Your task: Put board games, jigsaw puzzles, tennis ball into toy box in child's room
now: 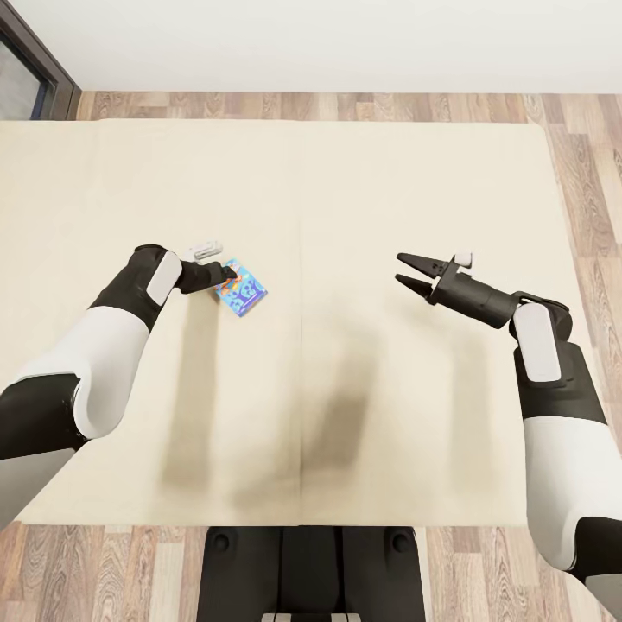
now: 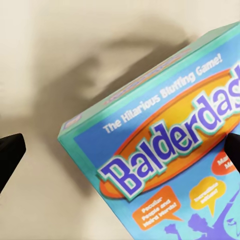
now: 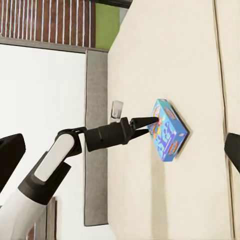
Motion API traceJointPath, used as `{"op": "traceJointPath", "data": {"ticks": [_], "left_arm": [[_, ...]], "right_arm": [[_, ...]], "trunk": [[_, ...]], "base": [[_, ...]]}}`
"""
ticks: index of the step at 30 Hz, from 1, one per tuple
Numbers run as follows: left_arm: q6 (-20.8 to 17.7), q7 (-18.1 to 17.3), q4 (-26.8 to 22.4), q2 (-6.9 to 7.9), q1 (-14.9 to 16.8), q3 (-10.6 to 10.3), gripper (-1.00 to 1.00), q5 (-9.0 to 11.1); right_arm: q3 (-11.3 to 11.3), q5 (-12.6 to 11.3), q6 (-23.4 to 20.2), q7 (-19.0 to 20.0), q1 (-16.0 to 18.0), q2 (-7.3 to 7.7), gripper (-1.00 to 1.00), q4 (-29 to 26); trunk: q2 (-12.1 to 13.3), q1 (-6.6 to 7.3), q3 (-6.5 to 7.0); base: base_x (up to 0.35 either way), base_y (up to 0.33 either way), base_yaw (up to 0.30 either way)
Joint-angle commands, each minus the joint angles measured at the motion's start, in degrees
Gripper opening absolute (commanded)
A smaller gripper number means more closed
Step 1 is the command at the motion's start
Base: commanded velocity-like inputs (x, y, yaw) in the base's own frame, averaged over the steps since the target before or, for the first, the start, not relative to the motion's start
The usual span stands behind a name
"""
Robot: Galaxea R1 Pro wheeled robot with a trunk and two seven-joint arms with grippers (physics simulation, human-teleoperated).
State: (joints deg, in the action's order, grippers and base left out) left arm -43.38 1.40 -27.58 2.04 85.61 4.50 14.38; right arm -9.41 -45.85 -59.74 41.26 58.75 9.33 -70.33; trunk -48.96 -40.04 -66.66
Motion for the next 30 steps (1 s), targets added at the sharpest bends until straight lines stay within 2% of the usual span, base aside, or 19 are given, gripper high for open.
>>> {"op": "traceJointPath", "data": {"ticks": [1,24,30], "left_arm": [[-0.3,0.2,0.0,-0.02,0.0,0.2,1.00,-0.3],[-0.3,0.3,0.0,-0.32,0.0,0.2,1.00,-0.3],[-0.3,0.3,0.0,-0.43,0.0,0.2,1.00,-0.3]], "right_arm": [[-0.1,0.3,-0.3,0.3,0.0,-0.01,1.00,0.0],[-0.1,0.0,-0.3,0.1,0.0,0.34,1.00,-0.1],[-0.1,0.0,-0.3,0.1,0.0,0.40,1.00,-0.1]], "trunk": [[0.0,-0.02,-0.03],[0.0,-0.02,-0.03],[0.0,-0.02,-0.03]], "base": [[0.000,0.000,0.000],[0.000,-0.002,0.000],[0.000,-0.193,0.000]]}}
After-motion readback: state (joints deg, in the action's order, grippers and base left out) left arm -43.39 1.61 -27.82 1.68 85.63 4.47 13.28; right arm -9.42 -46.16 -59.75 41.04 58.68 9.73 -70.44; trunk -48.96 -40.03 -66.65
